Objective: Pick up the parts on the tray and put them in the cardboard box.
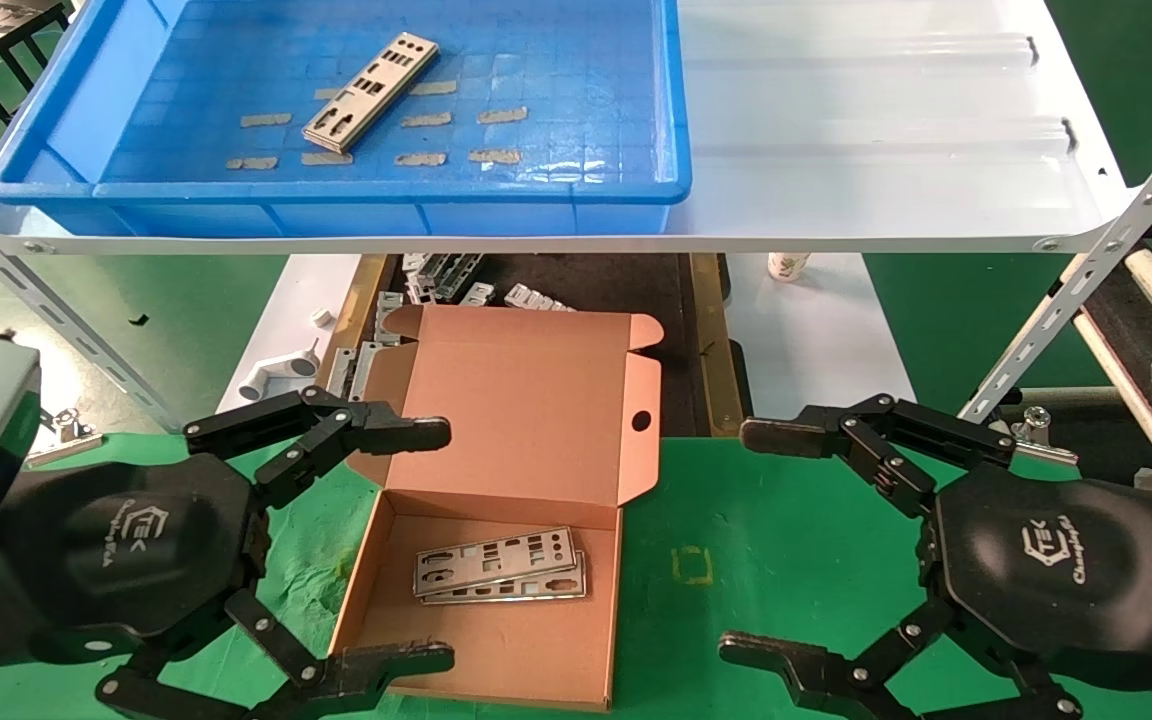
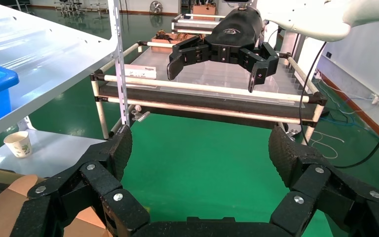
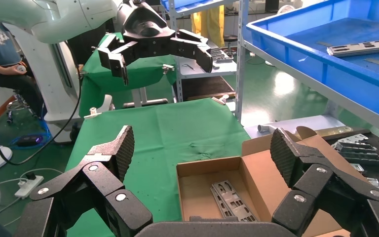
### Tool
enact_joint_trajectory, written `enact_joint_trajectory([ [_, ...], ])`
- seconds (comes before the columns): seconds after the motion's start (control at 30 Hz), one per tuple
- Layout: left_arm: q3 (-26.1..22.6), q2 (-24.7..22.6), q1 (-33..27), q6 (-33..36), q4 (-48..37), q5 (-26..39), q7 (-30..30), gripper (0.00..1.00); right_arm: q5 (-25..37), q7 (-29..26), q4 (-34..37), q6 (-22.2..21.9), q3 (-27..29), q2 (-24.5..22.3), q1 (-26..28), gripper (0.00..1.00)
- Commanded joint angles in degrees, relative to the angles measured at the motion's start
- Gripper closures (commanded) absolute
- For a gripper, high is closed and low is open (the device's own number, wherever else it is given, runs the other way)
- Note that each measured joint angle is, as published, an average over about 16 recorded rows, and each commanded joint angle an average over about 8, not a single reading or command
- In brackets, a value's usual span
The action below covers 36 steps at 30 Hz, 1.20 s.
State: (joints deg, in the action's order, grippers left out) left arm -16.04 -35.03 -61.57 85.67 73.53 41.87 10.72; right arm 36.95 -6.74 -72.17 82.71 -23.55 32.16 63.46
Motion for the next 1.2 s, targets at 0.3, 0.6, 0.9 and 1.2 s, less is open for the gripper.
enact_joint_trajectory([
  [0.3, 0.0, 0.0, 0.0, 0.0, 0.0, 0.0, 0.0, 0.0, 0.0, 0.0, 0.0, 0.0, 0.0, 0.0, 0.0, 0.0],
  [0.6, 0.0, 0.0, 0.0, 0.0, 0.0, 0.0, 0.0, 0.0, 0.0, 0.0, 0.0, 0.0, 0.0, 0.0, 0.0, 0.0],
  [0.9, 0.0, 0.0, 0.0, 0.0, 0.0, 0.0, 0.0, 0.0, 0.0, 0.0, 0.0, 0.0, 0.0, 0.0, 0.0, 0.0],
  [1.2, 0.0, 0.0, 0.0, 0.0, 0.0, 0.0, 0.0, 0.0, 0.0, 0.0, 0.0, 0.0, 0.0, 0.0, 0.0, 0.0],
])
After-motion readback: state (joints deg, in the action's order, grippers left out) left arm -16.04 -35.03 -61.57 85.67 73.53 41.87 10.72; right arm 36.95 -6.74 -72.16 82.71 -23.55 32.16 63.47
